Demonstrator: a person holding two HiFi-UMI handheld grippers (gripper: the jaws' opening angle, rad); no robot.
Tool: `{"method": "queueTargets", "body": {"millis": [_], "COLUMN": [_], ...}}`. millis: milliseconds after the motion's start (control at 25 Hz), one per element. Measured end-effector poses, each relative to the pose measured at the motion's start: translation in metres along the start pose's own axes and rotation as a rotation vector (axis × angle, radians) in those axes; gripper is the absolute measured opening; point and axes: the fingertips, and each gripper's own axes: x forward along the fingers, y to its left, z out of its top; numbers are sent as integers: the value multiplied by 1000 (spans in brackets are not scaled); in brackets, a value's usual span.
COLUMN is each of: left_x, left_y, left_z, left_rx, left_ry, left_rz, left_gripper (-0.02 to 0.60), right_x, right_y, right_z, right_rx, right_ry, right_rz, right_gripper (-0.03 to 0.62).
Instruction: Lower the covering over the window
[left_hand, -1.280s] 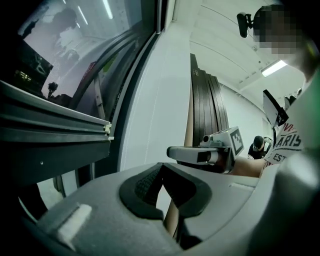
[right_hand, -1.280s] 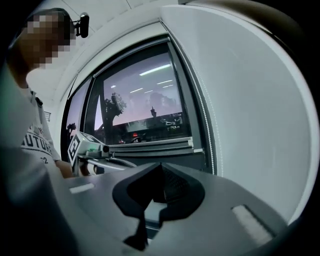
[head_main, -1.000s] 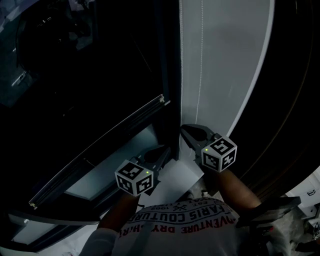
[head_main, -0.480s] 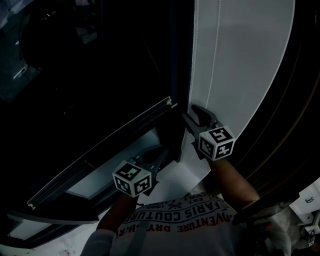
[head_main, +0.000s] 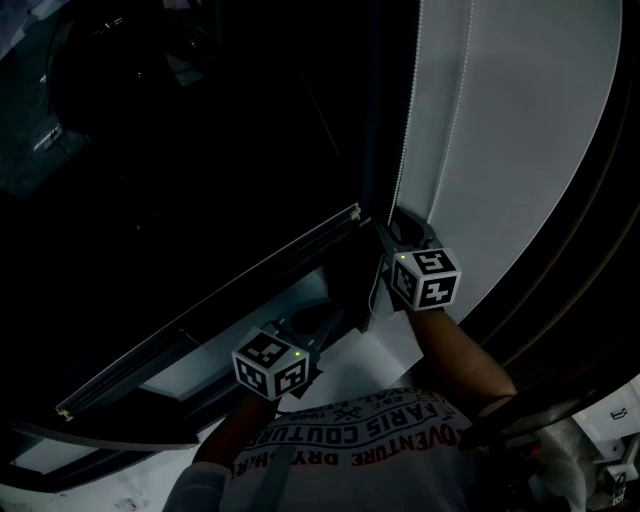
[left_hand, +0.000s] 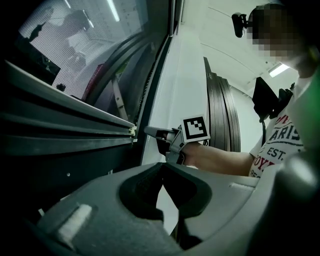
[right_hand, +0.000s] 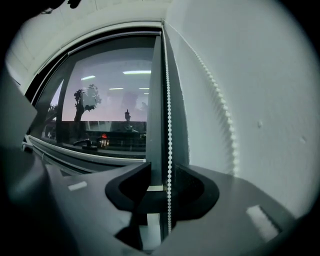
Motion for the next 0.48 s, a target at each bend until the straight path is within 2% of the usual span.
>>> {"method": "queueTargets", "body": {"millis": [40,200,480], "left_x": [-1,-8,-24], "left_y": [2,6,0], "left_z": [0,-3,-17], "left_rx": [-1,-7,-17], "left_ry": [1,7,23], "left_rz": [4,18,11], "left_gripper": [1,2,2], "right_x": [1,1,-26], "right_y": [-1,0,25], "right_z": [-1,1,3], "right_rx": [5,30,6], "right_ry": [1,-8,-51], "right_rz": [-5,6,107], "right_gripper": [126,16,10]}}
